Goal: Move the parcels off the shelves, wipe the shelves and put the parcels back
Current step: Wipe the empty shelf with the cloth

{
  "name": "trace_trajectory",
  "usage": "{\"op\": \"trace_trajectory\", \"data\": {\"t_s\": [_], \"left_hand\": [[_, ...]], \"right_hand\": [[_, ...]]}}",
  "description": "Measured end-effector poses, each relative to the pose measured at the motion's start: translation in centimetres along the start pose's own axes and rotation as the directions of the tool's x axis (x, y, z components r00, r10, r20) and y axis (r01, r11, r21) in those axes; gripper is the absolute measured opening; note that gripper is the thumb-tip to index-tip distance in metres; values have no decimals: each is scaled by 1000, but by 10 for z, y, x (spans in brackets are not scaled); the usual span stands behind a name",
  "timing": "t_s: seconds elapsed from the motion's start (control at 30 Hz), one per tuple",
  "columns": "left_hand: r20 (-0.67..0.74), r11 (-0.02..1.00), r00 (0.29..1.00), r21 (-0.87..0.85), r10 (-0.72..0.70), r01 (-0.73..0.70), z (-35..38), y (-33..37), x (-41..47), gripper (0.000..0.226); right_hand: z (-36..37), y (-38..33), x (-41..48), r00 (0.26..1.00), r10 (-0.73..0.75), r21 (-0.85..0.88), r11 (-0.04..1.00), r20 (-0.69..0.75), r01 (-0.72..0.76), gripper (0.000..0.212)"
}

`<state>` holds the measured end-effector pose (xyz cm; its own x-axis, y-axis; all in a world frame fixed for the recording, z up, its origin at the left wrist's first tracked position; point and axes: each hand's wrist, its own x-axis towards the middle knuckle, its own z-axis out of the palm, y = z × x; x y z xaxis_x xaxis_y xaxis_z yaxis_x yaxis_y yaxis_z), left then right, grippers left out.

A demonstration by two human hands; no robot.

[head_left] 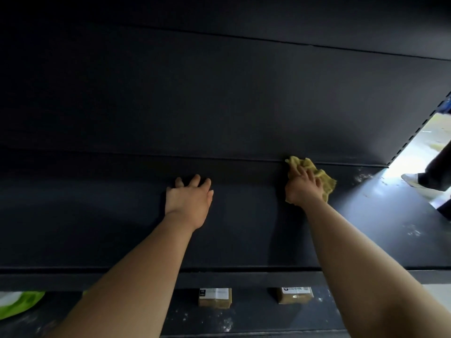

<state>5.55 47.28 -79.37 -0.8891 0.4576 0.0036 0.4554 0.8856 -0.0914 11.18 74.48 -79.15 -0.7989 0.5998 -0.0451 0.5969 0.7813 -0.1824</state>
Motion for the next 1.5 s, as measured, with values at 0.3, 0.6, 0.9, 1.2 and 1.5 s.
{"op": "trace_trajectory", "data": {"t_s": [0.3, 0.6, 0.9, 1.2, 1.5], "left_hand": [[34, 1000, 999, -2, 6, -6, -3, 0, -1, 49], [52, 995, 997, -88, 58, -53, -13, 11, -24, 42], [39, 981, 997, -186, 64, -56, -11, 47, -75, 49], [69, 979, 994, -189, 85, -71, -27, 93, -86, 44], [63, 990, 990, -73, 128, -123, -32, 118, -74, 46]], "right_hand": [[11, -41, -58, 997, 21, -17, 1000, 75, -20, 70], [4, 0, -85, 991, -130, 10, 992, 16, 130, 67], [10, -17, -128, 991, -134, -7, 991, 11, 134, 73], [1, 51, -150, 956, -264, 32, 962, -125, 269, 62], [-31, 150, -122, 990, -41, 72, 996, -136, 51, 81]]}}
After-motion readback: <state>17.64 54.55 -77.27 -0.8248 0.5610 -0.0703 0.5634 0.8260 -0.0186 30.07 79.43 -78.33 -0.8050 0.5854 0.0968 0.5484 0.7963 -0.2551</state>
